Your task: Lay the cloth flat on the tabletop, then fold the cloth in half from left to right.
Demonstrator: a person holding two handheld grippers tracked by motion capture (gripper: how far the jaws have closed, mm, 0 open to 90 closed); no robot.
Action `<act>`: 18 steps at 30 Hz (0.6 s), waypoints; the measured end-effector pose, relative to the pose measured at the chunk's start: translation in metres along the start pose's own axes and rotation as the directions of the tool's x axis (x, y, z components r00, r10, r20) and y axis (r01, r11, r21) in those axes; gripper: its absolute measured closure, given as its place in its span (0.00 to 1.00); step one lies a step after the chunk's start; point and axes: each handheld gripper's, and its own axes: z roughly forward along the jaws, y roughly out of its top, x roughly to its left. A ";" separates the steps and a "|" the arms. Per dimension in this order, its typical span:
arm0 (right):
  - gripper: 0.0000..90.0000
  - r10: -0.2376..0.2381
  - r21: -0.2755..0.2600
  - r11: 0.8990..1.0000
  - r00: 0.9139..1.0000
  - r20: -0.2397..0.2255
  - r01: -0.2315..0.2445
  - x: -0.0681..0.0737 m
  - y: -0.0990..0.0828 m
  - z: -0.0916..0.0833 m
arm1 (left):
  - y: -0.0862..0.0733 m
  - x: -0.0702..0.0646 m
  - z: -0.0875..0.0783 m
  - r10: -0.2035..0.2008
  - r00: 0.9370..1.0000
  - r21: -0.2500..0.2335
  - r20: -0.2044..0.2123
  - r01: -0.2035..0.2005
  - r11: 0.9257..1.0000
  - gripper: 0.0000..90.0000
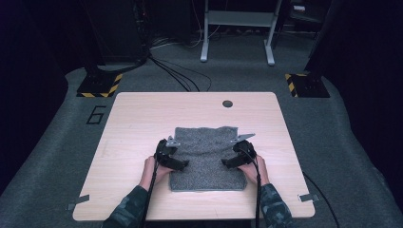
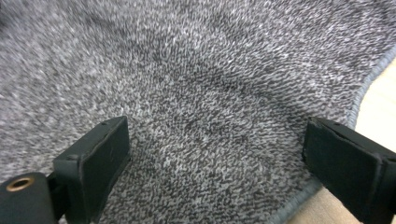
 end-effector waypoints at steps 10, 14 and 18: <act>0.08 -0.008 -0.059 0.998 1.000 -0.027 0.006 0.017 0.005 -0.019 | 0.008 0.013 -0.016 -0.033 0.999 -0.054 -0.025 0.031 0.998 0.08; 0.08 -0.029 -0.073 0.997 0.998 -0.049 0.025 0.037 0.006 -0.022 | 0.012 0.023 -0.018 -0.048 0.998 -0.050 -0.034 0.046 0.998 0.04; 0.09 -0.041 -0.091 0.995 0.997 -0.072 0.034 0.053 0.008 -0.022 | 0.016 0.030 -0.017 -0.055 0.998 -0.043 -0.038 0.053 0.998 0.04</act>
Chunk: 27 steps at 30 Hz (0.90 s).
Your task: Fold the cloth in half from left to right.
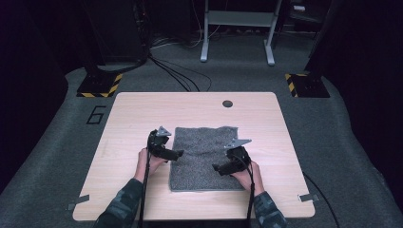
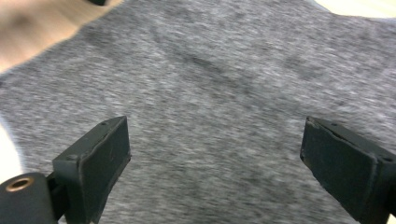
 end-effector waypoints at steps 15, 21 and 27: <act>0.10 -0.083 -0.008 0.997 0.995 -0.056 0.082 0.054 0.010 0.009 | 0.019 0.016 0.012 -0.026 1.000 0.023 0.002 0.026 0.999 0.03; 0.13 -0.107 0.016 0.994 0.990 -0.093 0.109 0.077 0.016 0.021 | 0.025 0.027 0.019 -0.025 1.000 0.040 -0.018 0.025 0.999 0.03; 0.18 -0.151 0.026 0.988 0.982 -0.118 0.155 0.097 0.023 0.033 | 0.029 0.038 0.027 -0.045 0.999 0.039 -0.013 0.046 0.998 0.04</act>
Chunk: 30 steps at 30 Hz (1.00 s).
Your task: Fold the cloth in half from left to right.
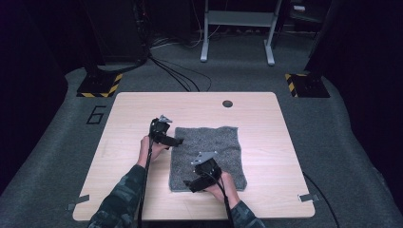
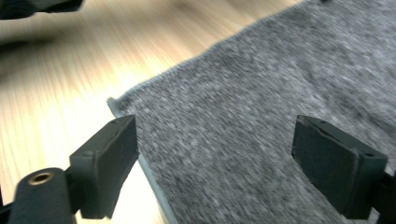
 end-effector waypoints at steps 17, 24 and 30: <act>0.55 -0.118 0.041 0.992 0.990 -0.072 0.121 0.045 0.019 0.037 | 0.010 0.012 0.028 -0.036 0.999 -0.011 -0.014 0.036 0.999 0.18; 0.69 -0.173 0.061 0.982 0.983 -0.062 0.176 0.053 0.016 0.052 | 0.009 0.010 0.033 -0.030 0.999 -0.016 -0.041 0.030 0.999 0.33; 0.75 -0.175 0.052 0.983 0.983 -0.047 0.177 0.056 0.015 0.055 | 0.009 0.009 0.033 -0.045 0.997 -0.027 -0.061 0.044 0.999 0.46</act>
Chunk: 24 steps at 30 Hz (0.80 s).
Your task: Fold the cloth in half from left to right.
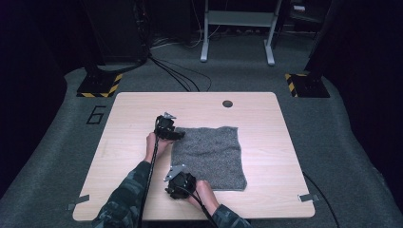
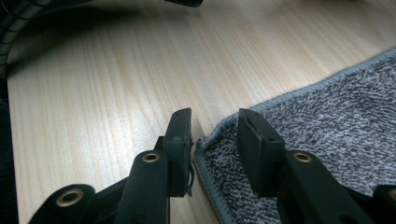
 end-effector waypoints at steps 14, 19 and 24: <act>0.94 0.034 -0.023 0.999 0.999 0.013 -0.034 0.002 -0.006 -0.002 | -0.002 -0.006 0.000 0.015 0.999 -0.023 -0.042 -0.016 1.000 0.90; 0.97 0.029 -0.054 0.998 0.999 0.037 -0.027 0.004 -0.011 -0.003 | -0.002 -0.010 0.001 -0.001 0.999 -0.022 -0.049 0.000 1.000 0.95; 0.98 0.063 -0.087 0.994 0.998 0.025 -0.061 0.005 -0.020 -0.010 | -0.002 -0.014 0.002 -0.004 0.999 -0.036 -0.050 0.002 0.999 0.97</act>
